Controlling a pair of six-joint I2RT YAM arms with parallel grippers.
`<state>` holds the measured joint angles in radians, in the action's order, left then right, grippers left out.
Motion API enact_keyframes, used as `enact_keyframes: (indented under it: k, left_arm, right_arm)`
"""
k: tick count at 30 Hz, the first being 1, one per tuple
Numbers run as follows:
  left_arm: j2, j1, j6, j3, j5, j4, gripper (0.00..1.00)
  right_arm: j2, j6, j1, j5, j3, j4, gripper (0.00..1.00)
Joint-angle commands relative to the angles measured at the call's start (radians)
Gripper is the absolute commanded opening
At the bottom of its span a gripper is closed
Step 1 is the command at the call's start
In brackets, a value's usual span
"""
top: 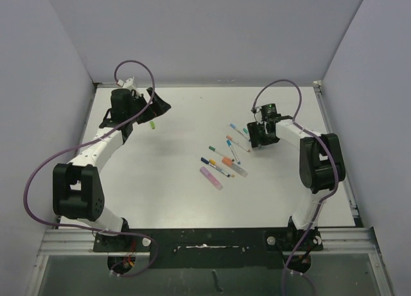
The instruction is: Open the pen caps
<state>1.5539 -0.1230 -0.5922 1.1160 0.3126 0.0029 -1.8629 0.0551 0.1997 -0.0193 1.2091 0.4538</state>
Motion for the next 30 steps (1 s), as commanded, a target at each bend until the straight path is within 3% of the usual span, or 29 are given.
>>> enact_keyframes:
  k: [1, 12, 30]
  left_arm:
    - [-0.033, -0.004, -0.007, 0.011, 0.016, 0.066, 0.98]
    - [-0.026, -0.004, -0.017, 0.017, 0.015, 0.076, 0.97]
    - [-0.024, -0.014, -0.022, 0.018, 0.016, 0.070, 0.97]
  right_arm:
    - [-0.008, 0.004, 0.003, -0.014, 0.037, -0.018, 0.56]
    - [-0.060, 0.003, 0.006, -0.018, 0.065, -0.005, 0.47]
    - [-0.018, -0.013, 0.009, 0.002, 0.060, 0.014, 0.02]
